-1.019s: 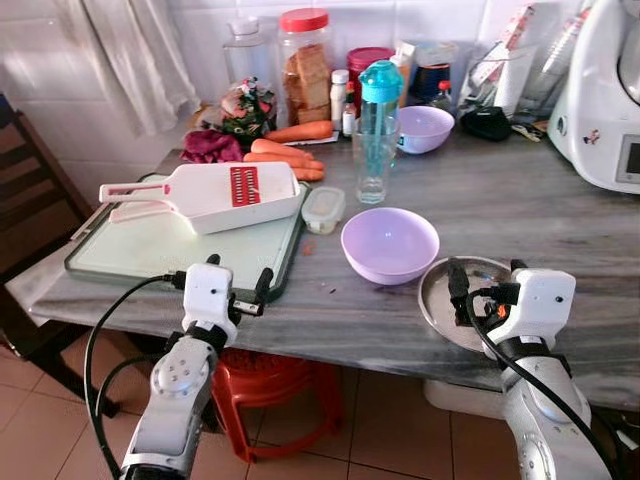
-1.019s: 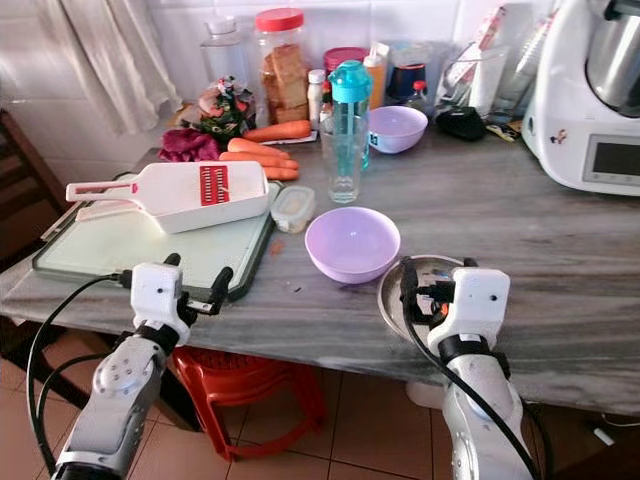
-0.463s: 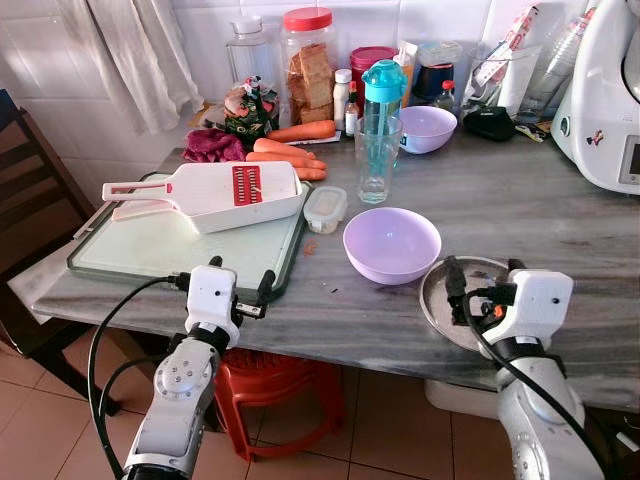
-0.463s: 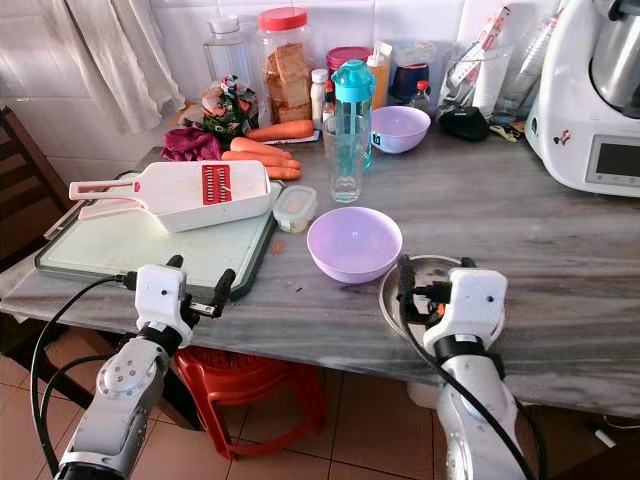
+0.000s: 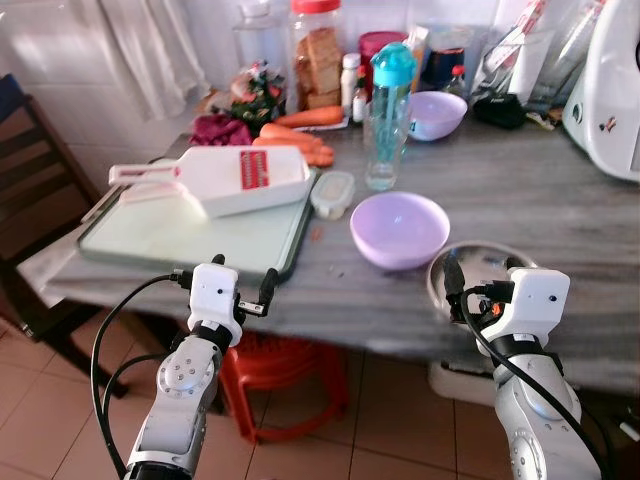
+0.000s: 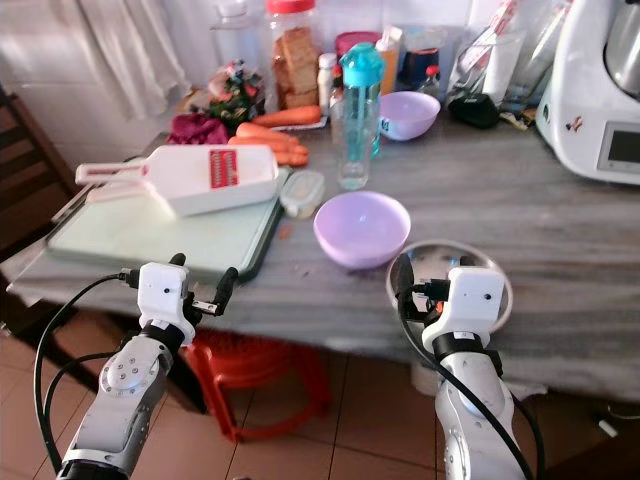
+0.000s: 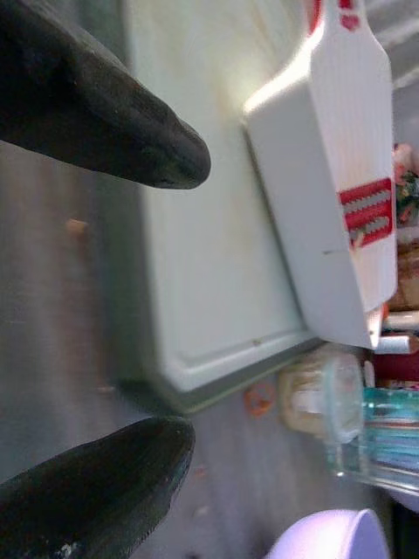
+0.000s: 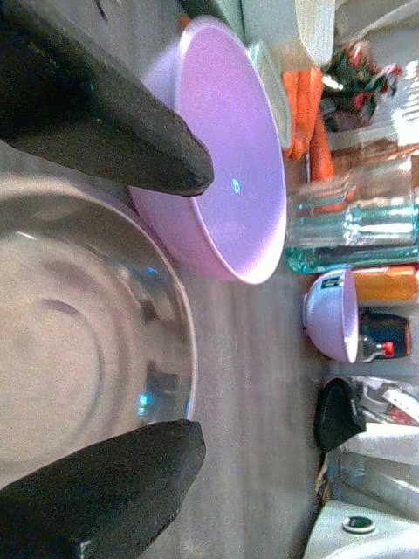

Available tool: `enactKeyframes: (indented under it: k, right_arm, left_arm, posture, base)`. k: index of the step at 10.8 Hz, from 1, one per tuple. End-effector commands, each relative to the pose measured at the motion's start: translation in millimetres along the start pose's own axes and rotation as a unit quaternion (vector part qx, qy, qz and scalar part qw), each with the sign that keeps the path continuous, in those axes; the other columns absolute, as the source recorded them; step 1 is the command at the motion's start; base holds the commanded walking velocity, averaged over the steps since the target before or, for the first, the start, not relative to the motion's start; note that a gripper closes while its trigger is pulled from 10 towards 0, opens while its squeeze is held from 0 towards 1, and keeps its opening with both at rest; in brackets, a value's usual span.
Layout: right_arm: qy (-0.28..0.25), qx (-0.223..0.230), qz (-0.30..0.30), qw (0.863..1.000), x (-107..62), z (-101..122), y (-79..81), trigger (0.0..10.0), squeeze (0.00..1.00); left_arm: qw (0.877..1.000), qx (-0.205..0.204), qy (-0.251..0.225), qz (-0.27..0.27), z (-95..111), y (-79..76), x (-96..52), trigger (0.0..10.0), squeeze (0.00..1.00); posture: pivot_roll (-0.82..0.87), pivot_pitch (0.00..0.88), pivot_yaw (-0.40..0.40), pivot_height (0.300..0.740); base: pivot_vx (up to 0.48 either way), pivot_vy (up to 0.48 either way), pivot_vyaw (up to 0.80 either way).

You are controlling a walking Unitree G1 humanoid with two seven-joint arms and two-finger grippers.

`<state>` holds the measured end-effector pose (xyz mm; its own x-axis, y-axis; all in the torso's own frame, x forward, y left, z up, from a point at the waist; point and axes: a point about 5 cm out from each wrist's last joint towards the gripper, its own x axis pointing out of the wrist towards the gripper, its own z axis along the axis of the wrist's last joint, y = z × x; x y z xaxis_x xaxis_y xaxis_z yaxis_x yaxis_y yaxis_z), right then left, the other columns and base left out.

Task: Setting the table

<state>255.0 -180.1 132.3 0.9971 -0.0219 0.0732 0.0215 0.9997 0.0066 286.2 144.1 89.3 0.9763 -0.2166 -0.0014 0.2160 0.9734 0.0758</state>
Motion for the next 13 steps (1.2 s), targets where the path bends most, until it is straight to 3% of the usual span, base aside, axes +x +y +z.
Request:
enactKeyframes:
  k: [1,13]
  right_arm:
    - [-0.005,0.001,0.004,1.000,0.6,0.8,2.5,10.0,0.00]
    - [-0.010,0.020,-0.004,1.000,7.1,-0.7,7.4,10.0,0.00]
  left_arm:
    - [1.000,0.008,0.000,0.005,0.2,3.0,0.5,10.0,0.00]
    - [1.000,0.008,0.001,-0.014,-2.5,-5.4,2.5,10.0,0.00]
  posture:
    - [-0.01,0.000,0.100,0.740]
    - [-0.01,0.000,0.096,0.740]
  base:
    - [-0.292,0.000,0.00]
    - [-0.297,0.000,0.00]
